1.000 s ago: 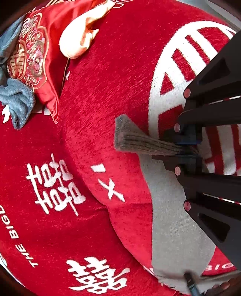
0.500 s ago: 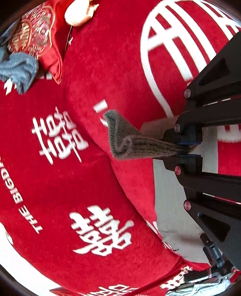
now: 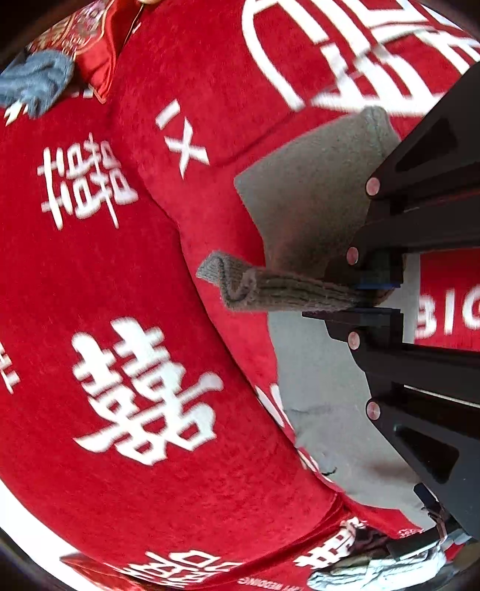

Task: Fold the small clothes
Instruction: 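Carry the held sleeve across the chest toward the left gripper and release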

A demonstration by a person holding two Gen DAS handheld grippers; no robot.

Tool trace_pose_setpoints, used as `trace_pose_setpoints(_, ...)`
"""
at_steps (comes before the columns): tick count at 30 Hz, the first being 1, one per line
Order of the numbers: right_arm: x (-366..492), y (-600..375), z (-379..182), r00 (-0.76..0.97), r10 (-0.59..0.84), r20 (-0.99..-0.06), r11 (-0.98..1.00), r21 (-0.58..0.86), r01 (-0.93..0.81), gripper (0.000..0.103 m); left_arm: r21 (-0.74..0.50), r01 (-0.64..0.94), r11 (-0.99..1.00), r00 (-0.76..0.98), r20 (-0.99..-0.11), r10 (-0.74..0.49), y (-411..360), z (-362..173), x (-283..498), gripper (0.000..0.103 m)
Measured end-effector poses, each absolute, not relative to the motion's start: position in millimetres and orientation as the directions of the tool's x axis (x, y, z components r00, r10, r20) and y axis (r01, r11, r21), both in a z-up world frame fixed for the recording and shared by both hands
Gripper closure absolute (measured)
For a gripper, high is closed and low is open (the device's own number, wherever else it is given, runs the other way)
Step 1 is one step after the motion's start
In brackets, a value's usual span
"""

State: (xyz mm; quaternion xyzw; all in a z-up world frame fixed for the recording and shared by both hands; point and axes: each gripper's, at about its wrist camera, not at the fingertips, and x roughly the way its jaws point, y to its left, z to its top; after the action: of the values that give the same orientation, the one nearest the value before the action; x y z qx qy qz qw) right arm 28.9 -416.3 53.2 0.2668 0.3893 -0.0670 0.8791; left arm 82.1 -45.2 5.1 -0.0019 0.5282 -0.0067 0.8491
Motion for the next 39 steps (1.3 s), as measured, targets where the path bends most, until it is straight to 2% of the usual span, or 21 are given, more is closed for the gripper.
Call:
trace_pose_setpoints(16,77.4,-262.0,48.8,0.644,0.118,-0.755,0.93,0.312,0.196,0.097,-0.036,-0.036,0.999,0.483,-0.876,-0.014,42.1,2.1,62.9,0.0)
trace_pose_setpoints(22,89.2,-201.2,45.3,0.625,0.133,-0.769,0.954,0.27,0.13,0.097,-0.041,0.028,0.999,0.506,-0.861,-0.049,51.2,1.7,52.7,0.0)
trace_pose_setpoints(39,86.8,-64.5,51.6,0.594,0.233,-0.77,0.972,0.211,-0.107,0.097,-0.163,-0.028,0.986,0.54,-0.833,-0.122,104.4,10.9,21.9,0.0)
